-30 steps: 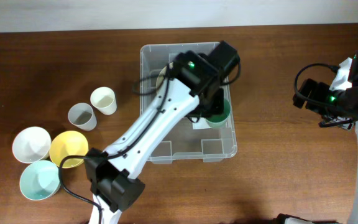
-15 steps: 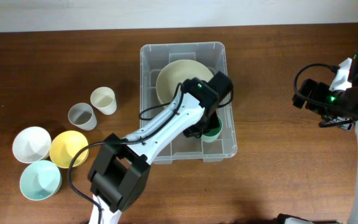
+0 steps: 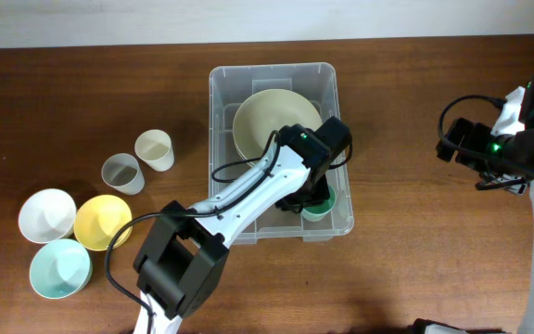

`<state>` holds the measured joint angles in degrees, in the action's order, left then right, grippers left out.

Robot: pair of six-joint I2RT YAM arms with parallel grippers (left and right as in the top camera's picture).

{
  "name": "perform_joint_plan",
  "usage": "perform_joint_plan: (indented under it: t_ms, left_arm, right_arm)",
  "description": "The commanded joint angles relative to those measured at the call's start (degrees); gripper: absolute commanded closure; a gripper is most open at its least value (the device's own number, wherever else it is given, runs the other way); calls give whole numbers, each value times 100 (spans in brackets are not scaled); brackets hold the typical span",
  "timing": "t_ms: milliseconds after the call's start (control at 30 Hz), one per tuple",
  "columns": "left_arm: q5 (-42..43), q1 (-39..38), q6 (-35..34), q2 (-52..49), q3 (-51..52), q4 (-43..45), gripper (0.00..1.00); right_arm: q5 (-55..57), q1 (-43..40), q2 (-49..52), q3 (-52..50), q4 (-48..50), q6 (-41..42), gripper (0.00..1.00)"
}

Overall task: Pack container
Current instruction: 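Carry the mint-green cup with left gripper into container's near-right corner, then move left gripper to the white cup and grasp it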

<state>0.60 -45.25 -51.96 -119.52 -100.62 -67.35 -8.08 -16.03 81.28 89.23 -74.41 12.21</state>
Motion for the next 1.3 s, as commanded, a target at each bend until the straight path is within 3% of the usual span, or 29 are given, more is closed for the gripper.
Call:
perform_joint_plan:
  t_ms: [0,100,167,233,333,500,600,733,967,1267]
  left_arm:
    - [-59,50,544,111,-168,-114,46]
    - [-238,199,1161,385,-706,-433,41]
    - [-769,306,1600,719,-1261,-732,27]
    - [-1353,424,1880,1045,-1779,-1038,21]
    - [-1829,903,1875,1530,-2271,-1493,20]
    - [-1799,2833,1287,2192,-2297,-2382,19]
    - [-1672,3945,1296,2173,-2135,-2726,7]
    - [-1366,5204,1305,2170,-787,-2092,1]
    - [-723,5812,2234,2149,1563,-190,1]
    - [-726,5851,2597,1394,2061,859,7]
  right_arm:
    - [-33,26,-13,11,0,9,1]
    - [-33,26,-13,11,2,9,1]
    - [-31,26,-13,11,22,9,1]
    - [-31,26,-13,11,26,9,1]
    - [-26,26,-13,11,26,7,1]
    - [-9,26,-13,11,26,9,1]
    - [-11,26,-13,11,26,9,1]
    - [-11,26,-13,11,22,9,1]
    - [-11,26,-13,11,22,9,1]
    - [-9,26,-13,11,22,7,1]
